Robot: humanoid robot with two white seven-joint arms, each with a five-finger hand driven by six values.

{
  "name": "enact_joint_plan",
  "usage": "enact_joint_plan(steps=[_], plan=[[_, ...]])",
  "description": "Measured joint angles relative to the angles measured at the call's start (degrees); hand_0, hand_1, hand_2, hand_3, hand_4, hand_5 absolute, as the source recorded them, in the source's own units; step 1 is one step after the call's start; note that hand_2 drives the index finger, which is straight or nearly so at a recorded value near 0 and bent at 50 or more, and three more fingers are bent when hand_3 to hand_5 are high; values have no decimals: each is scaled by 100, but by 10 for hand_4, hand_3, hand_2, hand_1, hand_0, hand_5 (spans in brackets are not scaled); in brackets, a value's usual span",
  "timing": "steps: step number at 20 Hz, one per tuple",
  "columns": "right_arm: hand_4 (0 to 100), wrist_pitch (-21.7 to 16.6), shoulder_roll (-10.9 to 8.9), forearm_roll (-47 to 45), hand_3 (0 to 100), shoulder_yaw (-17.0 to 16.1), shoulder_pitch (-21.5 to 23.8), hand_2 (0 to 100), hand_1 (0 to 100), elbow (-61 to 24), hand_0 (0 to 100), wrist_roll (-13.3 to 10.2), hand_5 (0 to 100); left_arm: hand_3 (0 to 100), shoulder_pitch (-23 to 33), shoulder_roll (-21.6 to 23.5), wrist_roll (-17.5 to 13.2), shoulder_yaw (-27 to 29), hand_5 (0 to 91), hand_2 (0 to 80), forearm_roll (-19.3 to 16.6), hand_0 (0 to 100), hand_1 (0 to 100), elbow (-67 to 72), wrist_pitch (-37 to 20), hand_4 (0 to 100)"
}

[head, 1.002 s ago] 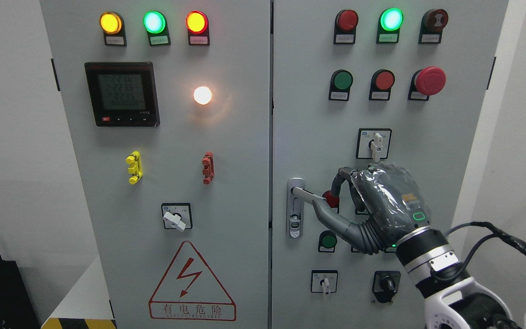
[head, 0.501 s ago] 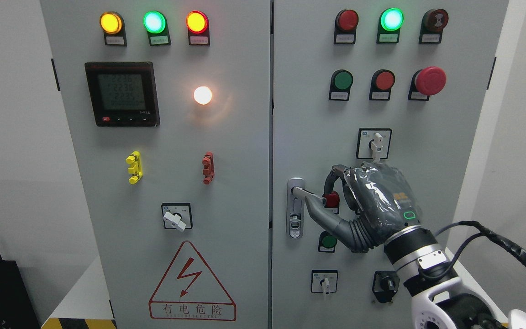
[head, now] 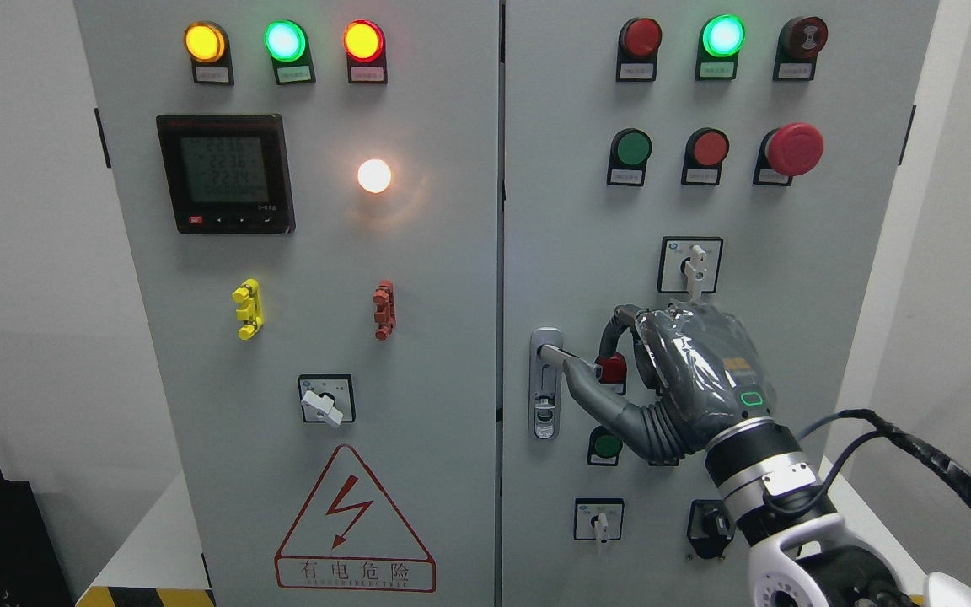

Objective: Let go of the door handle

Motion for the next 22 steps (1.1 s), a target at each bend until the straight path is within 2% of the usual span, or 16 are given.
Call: enact_joint_plan(steps=[22], plan=[[962, -16, 215, -3, 1000, 11, 5, 537, 219, 256, 379, -28, 1000, 0, 0, 0, 0, 2, 0, 0, 0, 120, 389, 0, 0, 0]])
